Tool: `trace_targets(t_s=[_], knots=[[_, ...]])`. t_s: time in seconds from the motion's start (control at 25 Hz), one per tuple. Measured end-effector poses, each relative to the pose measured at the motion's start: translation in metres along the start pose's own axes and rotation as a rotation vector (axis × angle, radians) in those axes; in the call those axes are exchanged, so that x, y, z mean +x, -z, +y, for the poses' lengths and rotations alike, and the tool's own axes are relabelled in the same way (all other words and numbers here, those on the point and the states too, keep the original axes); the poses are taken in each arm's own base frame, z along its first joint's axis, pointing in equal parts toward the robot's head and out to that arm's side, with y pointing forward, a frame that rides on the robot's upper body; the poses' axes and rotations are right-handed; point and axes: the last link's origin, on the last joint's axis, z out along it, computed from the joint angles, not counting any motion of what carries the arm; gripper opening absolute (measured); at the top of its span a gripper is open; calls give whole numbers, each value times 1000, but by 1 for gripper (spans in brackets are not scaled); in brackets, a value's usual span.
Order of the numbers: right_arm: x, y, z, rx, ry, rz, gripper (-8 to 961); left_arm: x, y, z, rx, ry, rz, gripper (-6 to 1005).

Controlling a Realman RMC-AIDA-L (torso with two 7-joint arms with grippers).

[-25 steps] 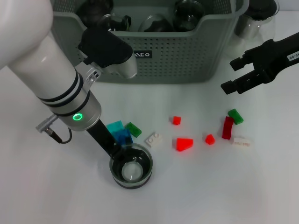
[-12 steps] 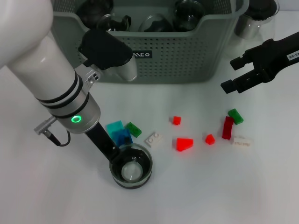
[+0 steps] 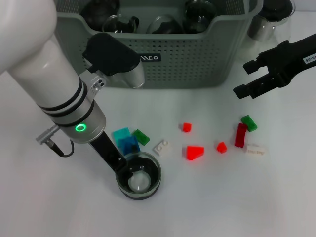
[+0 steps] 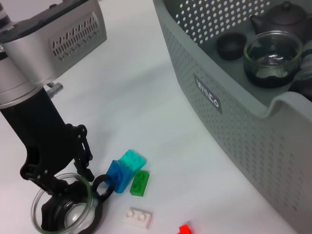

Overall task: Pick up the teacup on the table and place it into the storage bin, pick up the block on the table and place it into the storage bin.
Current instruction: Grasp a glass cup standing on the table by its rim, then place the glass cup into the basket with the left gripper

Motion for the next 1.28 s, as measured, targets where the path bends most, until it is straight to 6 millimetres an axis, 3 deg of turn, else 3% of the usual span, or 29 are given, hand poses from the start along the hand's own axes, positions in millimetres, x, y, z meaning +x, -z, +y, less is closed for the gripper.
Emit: trace_targets(t_s=[0.24,0.44,0.68,0.76,1.0,1.28], knots=[[0,0,0,0,-1,0,915,1,0,-2,8,16,6,401],[0,0,0,0,-2,0,914,1,2,-4,24,18,11,187],[0,1,0,2,-3,-5,915,3,4,-6,39,13,20,38],[0,1,0,3,-3,-5,915,5,7,-6,42,10,28,39],[-1,3,-1,8,-2,-5,914,4,39,-15,38,25,96,41],[0,4,-2,8,-7,-4,914,7,113,-9,-119,-35,368,44]])
